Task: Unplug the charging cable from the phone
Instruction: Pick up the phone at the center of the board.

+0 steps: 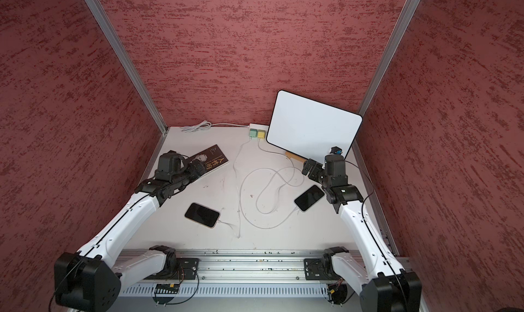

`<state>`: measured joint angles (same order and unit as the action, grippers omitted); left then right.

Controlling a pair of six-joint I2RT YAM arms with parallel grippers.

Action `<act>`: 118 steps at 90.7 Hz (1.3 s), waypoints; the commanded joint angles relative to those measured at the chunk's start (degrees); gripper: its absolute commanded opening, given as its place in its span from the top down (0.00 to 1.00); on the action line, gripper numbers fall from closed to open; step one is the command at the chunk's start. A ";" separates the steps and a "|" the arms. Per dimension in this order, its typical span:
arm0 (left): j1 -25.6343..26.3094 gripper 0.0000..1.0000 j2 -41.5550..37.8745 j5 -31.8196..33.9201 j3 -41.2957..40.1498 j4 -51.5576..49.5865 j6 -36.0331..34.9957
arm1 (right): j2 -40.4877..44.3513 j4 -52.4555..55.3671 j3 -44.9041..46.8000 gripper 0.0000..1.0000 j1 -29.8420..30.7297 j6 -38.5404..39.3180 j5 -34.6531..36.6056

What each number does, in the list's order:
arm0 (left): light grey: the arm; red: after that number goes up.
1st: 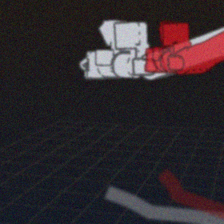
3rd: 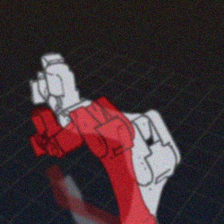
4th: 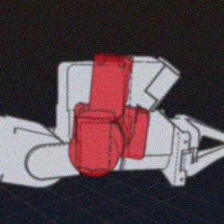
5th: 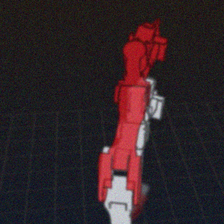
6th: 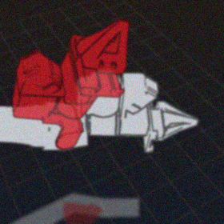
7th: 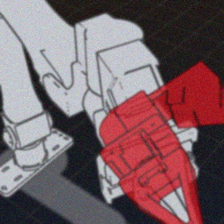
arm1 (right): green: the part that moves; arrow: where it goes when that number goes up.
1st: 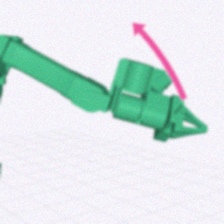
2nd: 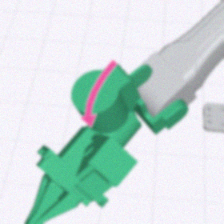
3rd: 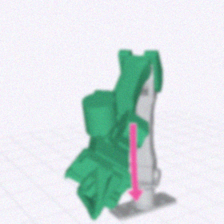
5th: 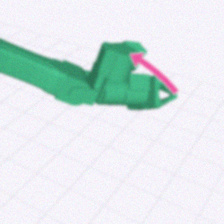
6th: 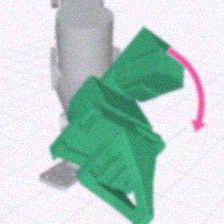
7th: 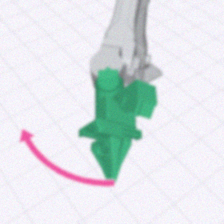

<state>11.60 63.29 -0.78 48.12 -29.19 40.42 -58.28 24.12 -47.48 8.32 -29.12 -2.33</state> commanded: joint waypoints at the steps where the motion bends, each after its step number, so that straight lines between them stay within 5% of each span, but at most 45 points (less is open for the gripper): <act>1: 3.23 0.00 -1.34 6.05 -1.40 -6.98 4.60 | -0.03 2.66 1.38 0.01 2.23 -0.63 0.15; 37: 9.04 0.00 -3.55 15.09 -0.46 -12.92 9.53 | 0.94 0.64 3.96 0.01 7.66 -0.80 2.17; 53: 4.14 0.00 -3.98 3.12 -1.74 -8.75 8.64 | 3.20 0.80 4.77 0.01 7.75 -0.67 2.61; 60: 4.93 0.00 -3.47 2.81 -1.39 -9.37 9.09 | 4.20 1.07 5.39 0.01 7.74 -0.56 2.80; 118: 18.02 0.00 -2.05 11.71 -4.31 -26.82 34.02 | 4.61 -0.40 9.19 0.01 7.79 -1.59 2.24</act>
<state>28.86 61.49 9.02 46.00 -52.07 67.79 -54.08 25.12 -39.13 15.62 -29.89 -1.02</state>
